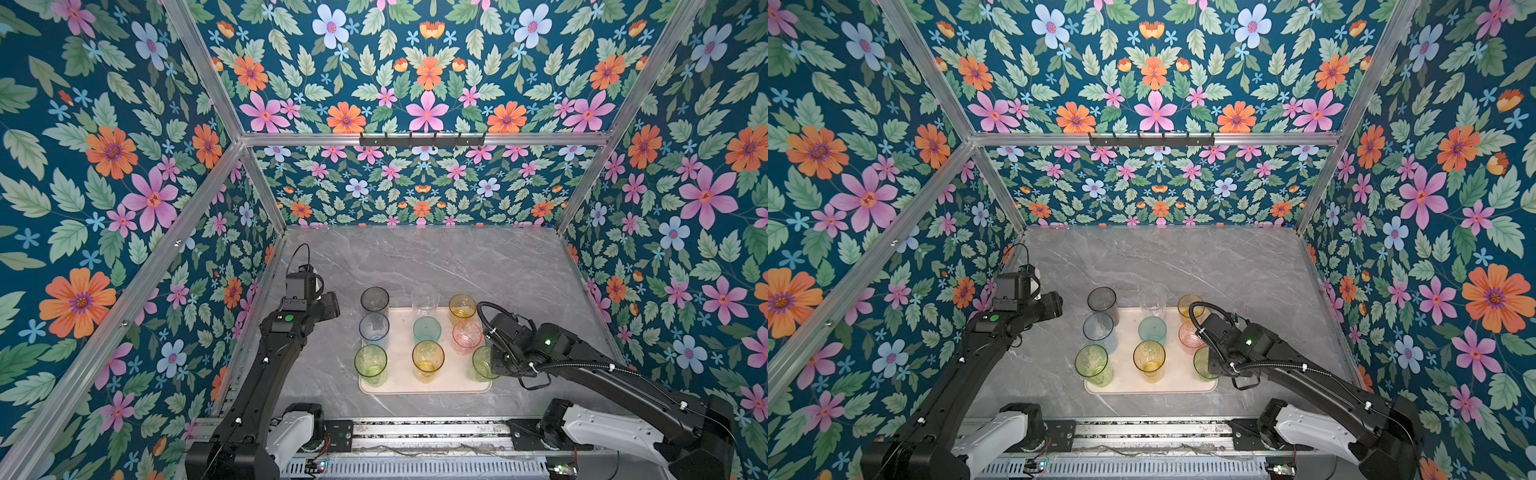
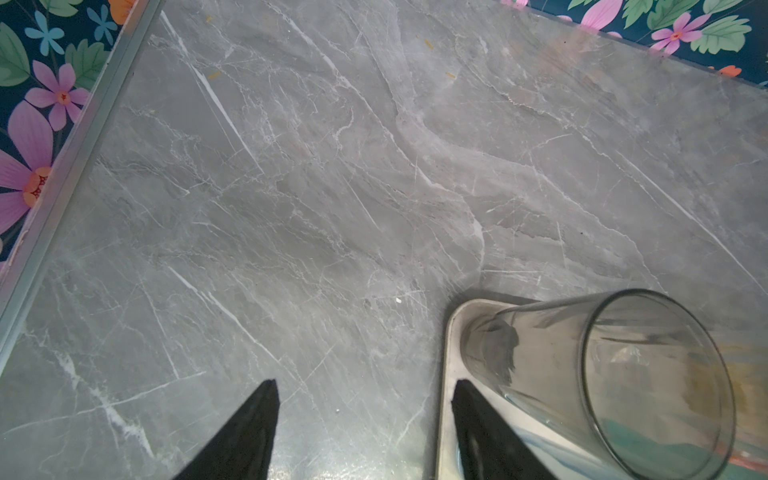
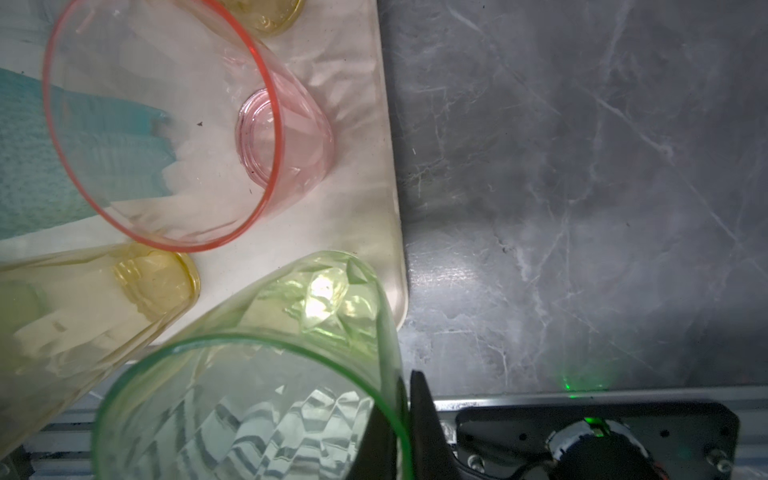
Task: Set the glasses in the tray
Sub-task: 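Lower the green glass onto the tray corner beside the yellow glass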
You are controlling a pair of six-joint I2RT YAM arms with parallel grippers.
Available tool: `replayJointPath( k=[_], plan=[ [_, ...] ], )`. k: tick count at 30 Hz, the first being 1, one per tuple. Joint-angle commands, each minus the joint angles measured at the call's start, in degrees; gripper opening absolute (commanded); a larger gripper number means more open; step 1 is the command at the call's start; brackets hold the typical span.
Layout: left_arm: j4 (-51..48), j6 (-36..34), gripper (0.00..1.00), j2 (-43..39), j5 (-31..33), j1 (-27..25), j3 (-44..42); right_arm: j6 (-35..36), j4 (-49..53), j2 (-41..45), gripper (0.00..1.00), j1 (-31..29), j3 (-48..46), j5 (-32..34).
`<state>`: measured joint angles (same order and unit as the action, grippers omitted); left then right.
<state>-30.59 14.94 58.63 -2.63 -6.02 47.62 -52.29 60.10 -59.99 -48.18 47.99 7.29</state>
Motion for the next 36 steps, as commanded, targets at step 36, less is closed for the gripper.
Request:
replayJointPath(
  k=[36],
  plan=[
    [0.1,-0.4,0.69,0.2,-0.1,0.0,-0.2,-2.4,-7.4,-9.7,0.00,-3.7,-0.5,1.1]
  ],
)
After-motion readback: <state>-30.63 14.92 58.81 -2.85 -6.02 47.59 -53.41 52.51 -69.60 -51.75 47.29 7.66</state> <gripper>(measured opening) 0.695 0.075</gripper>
